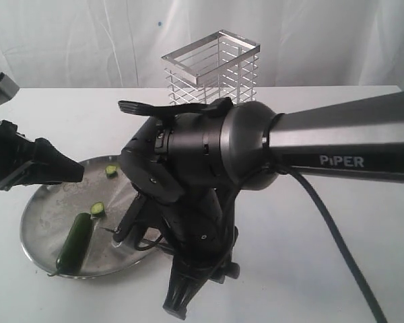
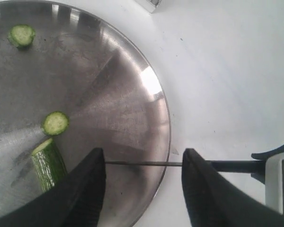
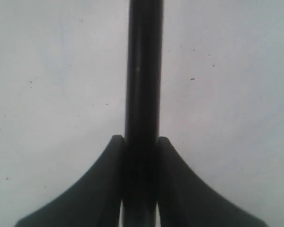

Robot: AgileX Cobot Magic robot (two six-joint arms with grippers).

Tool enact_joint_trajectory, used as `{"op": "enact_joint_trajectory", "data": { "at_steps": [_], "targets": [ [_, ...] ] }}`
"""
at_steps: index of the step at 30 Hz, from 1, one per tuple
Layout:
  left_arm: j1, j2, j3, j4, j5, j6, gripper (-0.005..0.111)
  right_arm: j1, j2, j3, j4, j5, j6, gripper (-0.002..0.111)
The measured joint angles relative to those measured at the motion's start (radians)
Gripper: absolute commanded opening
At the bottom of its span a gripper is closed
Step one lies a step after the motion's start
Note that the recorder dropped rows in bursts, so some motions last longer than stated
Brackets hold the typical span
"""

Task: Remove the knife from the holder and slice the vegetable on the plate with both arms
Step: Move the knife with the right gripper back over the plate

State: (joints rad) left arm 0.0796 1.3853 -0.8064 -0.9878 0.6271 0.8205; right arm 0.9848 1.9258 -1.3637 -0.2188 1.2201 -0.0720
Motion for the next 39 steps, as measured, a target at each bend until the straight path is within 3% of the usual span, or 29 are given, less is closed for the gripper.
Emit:
{"op": "enact_joint_trajectory", "data": {
  "at_steps": [39],
  "targets": [
    [0.000, 0.000, 0.000, -0.053, 0.007, 0.000, 0.053, 0.020, 0.091, -0.107, -0.187, -0.004, -0.023, 0.000]
  ]
}}
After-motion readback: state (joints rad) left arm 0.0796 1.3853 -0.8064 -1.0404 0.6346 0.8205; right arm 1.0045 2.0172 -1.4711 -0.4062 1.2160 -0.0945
